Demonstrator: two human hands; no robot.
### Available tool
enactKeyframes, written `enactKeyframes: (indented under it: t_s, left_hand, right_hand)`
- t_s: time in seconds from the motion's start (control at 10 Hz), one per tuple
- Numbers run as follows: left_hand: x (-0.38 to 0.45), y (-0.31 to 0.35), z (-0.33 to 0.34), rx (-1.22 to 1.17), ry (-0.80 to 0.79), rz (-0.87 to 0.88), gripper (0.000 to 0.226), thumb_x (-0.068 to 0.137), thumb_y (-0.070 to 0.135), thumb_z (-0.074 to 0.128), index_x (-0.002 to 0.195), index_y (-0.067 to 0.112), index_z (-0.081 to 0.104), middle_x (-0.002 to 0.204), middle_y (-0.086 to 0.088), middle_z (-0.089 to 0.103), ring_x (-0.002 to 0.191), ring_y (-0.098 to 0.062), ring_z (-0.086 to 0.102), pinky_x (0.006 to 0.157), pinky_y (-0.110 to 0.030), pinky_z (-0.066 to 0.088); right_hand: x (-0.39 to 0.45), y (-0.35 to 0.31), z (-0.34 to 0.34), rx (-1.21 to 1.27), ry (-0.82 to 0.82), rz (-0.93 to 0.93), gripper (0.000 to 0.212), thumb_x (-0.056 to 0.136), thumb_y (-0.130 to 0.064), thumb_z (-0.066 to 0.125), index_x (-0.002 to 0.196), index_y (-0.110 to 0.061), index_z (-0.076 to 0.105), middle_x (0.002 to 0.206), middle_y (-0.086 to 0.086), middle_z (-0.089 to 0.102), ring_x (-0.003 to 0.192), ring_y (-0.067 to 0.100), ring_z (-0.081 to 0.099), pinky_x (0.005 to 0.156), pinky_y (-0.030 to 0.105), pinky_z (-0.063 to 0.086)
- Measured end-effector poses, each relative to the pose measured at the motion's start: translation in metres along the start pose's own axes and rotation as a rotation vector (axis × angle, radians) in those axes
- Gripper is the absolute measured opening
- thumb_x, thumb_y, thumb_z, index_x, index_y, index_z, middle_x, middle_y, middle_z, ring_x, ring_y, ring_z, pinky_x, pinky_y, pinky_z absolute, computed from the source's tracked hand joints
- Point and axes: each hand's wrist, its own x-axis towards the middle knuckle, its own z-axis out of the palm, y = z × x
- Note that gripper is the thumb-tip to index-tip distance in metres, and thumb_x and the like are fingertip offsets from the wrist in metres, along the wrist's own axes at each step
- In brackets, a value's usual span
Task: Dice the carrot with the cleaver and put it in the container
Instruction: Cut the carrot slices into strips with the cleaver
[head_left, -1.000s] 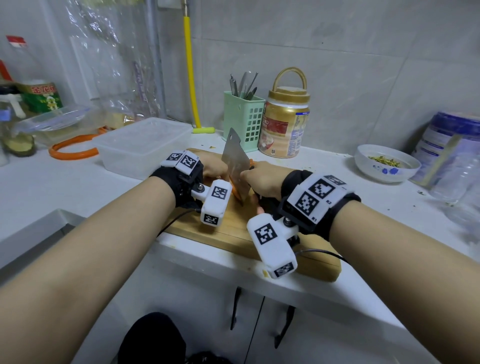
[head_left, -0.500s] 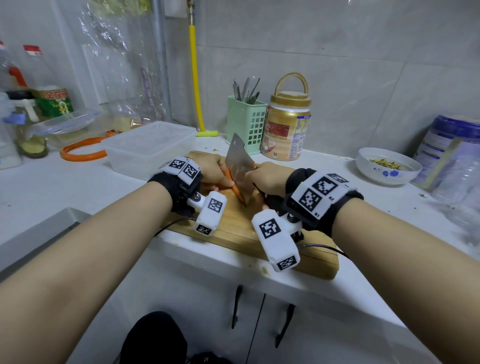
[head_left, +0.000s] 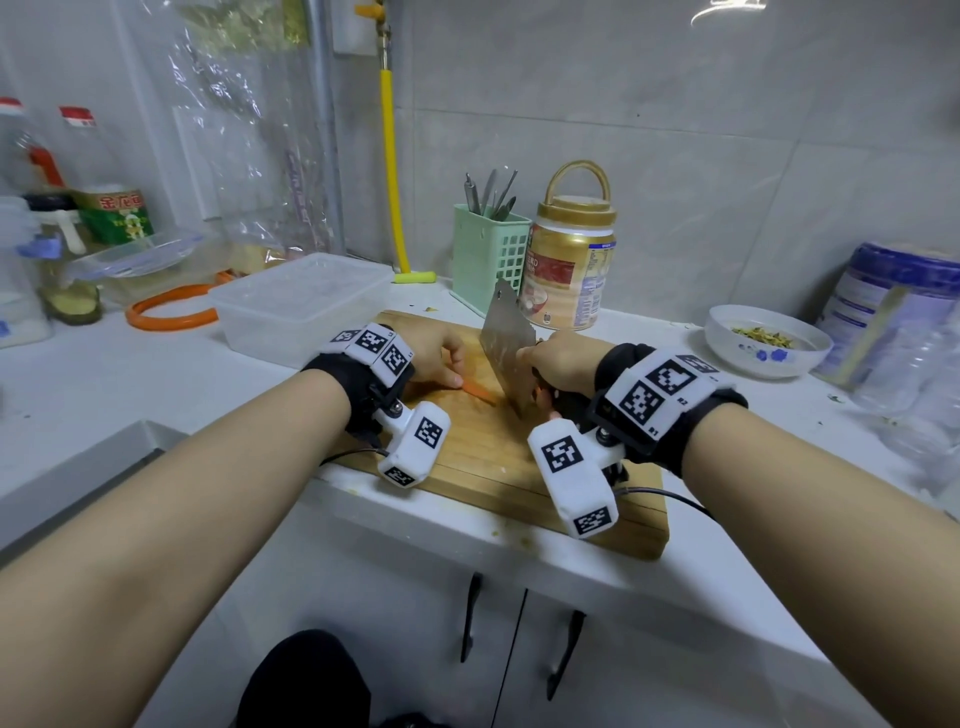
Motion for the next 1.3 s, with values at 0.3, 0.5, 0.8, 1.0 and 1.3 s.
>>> enactKeyframes:
  t_s: [0.3, 0.5, 0.8, 1.0, 1.3]
  left_hand:
    - [0.013, -0.016, 0.003, 0.019, 0.041, -0.084, 0.027, 0.083, 0.044, 0.071, 0.086, 0.018, 0.068, 0.096, -0.004, 0.07, 0.096, -0.024, 0.063, 0.089, -0.04, 0.051]
    - [0.019, -0.012, 0.006, 0.014, 0.068, -0.107, 0.015, 0.081, 0.034, 0.074, 0.084, 0.024, 0.063, 0.101, -0.001, 0.07, 0.1, -0.022, 0.063, 0.089, -0.036, 0.051]
    - [0.021, -0.027, 0.006, -0.167, 0.03, -0.119, 0.018, 0.07, 0.042, 0.082, 0.076, 0.037, 0.066, 0.089, 0.012, 0.066, 0.096, -0.015, 0.063, 0.094, -0.038, 0.051]
    - [0.02, -0.021, 0.008, -0.24, 0.06, -0.088, 0.016, 0.064, 0.052, 0.082, 0.075, 0.049, 0.071, 0.085, 0.023, 0.067, 0.094, -0.006, 0.062, 0.093, -0.033, 0.051]
    - [0.014, -0.016, 0.013, -0.514, 0.081, -0.074, 0.012, 0.081, 0.026, 0.078, 0.092, 0.032, 0.078, 0.092, 0.014, 0.071, 0.084, 0.002, 0.059, 0.071, -0.007, 0.043]
  right_hand:
    - [0.005, -0.001, 0.005, 0.074, 0.067, 0.015, 0.045, 0.1, -0.032, 0.044, 0.064, -0.005, 0.051, 0.041, 0.004, 0.052, 0.048, 0.024, 0.048, 0.062, 0.032, 0.044]
    - [0.011, -0.001, 0.011, 0.322, 0.031, 0.097, 0.038, 0.097, -0.026, 0.046, 0.068, -0.003, 0.047, 0.053, 0.012, 0.048, 0.049, 0.025, 0.044, 0.06, 0.036, 0.041]
    - [0.01, -0.006, 0.006, 0.623, -0.11, 0.076, 0.028, 0.1, -0.024, 0.042, 0.075, -0.01, 0.038, 0.06, 0.007, 0.039, 0.033, 0.016, 0.04, 0.04, 0.016, 0.035]
    - [0.027, -0.002, 0.011, 0.656, -0.085, 0.104, 0.031, 0.1, -0.041, 0.04, 0.094, -0.011, 0.039, 0.061, 0.009, 0.047, 0.032, 0.018, 0.04, 0.037, 0.016, 0.037]
    - [0.049, 0.003, 0.002, 0.828, -0.113, 0.091, 0.021, 0.098, -0.029, 0.04, 0.094, -0.008, 0.042, 0.055, 0.008, 0.046, 0.033, 0.018, 0.04, 0.039, 0.018, 0.037]
